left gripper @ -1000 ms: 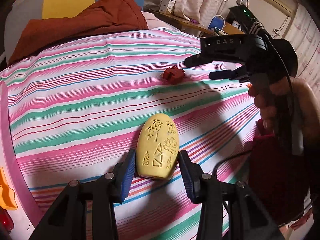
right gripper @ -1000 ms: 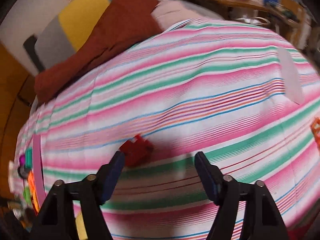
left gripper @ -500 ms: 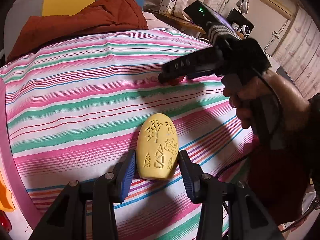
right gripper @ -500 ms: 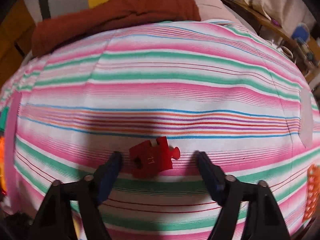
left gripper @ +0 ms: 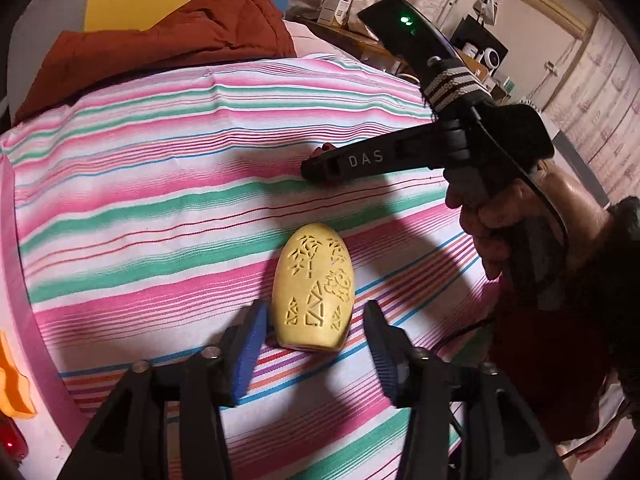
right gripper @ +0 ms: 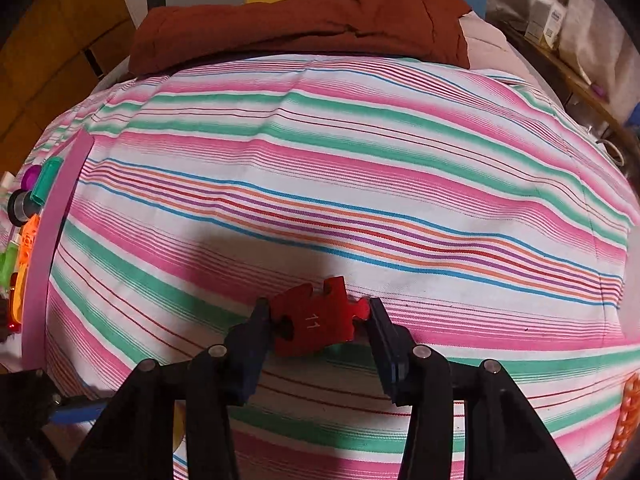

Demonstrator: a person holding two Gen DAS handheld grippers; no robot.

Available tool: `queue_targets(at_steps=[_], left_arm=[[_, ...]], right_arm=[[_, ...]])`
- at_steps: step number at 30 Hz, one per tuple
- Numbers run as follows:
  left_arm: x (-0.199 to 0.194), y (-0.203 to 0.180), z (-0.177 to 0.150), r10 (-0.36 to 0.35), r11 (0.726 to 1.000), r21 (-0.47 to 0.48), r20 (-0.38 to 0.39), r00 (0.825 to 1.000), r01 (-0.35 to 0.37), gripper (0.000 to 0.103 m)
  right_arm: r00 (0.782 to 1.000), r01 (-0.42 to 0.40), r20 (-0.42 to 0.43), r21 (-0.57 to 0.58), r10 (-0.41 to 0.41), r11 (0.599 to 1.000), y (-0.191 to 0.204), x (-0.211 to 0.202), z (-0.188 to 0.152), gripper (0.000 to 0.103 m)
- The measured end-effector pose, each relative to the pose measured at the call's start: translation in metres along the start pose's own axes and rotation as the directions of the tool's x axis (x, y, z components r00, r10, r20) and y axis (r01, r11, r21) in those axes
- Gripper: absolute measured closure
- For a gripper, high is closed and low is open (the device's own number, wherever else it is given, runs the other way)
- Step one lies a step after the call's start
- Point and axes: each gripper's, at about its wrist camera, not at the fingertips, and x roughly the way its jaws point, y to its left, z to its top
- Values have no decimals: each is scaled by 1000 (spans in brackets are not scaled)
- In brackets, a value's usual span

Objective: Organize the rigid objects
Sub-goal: 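Grasp the red puzzle piece with the right gripper, then carry the yellow egg into the tray with the left gripper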

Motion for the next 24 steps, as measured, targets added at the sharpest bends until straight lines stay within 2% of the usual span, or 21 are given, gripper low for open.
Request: queue_targets(at_steps=[7,13,15,16,18,24], left_arm=[[2,-10,12,66,994,82,-3,998,-66,47],[30,-17,26,134,985,121,-73,988,-125,48],[31,-22,22,169,976,146,-42,985,-162,51],[30,-23,20,166,976,146,-25,986,-161,59],[26,-19,15,154,982,113,1,988,-153,59],[-3,-8,6,180,983,31,71,981,-183,59]], right_arm=[[1000,-3,-3,3,3,1000,1,-2,3,54],[1000,-7,-1,-5,7,1000,-1,-5,2,53],[1000,-3,1,-16,3,1000,1,-6,0,53],[1000,-1,1,-19,1,1000,1,-5,1,53],[1000,5,5,-29,-4,1000,1,-5,1,54],[1000,13,16,-42,-12,999,2,-3,2,54]])
